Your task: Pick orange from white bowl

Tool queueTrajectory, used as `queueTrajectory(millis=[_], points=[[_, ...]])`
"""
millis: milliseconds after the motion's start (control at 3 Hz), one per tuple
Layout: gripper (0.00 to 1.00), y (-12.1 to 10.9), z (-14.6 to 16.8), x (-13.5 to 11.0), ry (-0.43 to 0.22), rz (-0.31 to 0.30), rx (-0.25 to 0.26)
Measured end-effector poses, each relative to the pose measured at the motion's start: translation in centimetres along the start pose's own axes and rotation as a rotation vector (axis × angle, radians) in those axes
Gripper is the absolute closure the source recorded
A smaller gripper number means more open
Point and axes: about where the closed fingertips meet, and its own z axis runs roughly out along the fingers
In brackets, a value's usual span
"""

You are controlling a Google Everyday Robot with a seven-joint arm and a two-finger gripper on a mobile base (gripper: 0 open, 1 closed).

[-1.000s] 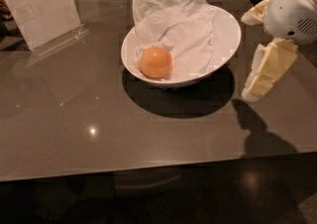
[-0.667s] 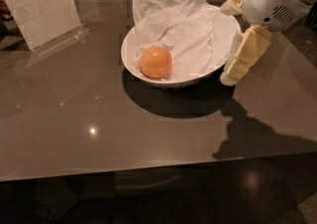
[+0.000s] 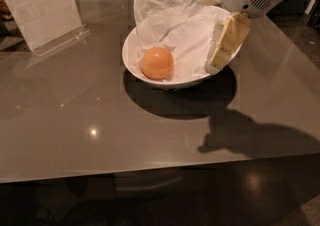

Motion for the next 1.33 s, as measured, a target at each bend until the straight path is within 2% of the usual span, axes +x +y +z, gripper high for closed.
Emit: queueTrajectory(millis=[333,667,1000,1333], points=[[0.00,-0.9,1.2,0.1,-0.065,0.033,0.014],[0.00,-3.2,4.1,-0.3,-0.151,0.055,-0.004],[0.00,-5.1,6.6,-0.9,-0.203,0.063,-0.022],[0.19,-5.1,6.8,-0.8,-0.204,0.064,-0.024]])
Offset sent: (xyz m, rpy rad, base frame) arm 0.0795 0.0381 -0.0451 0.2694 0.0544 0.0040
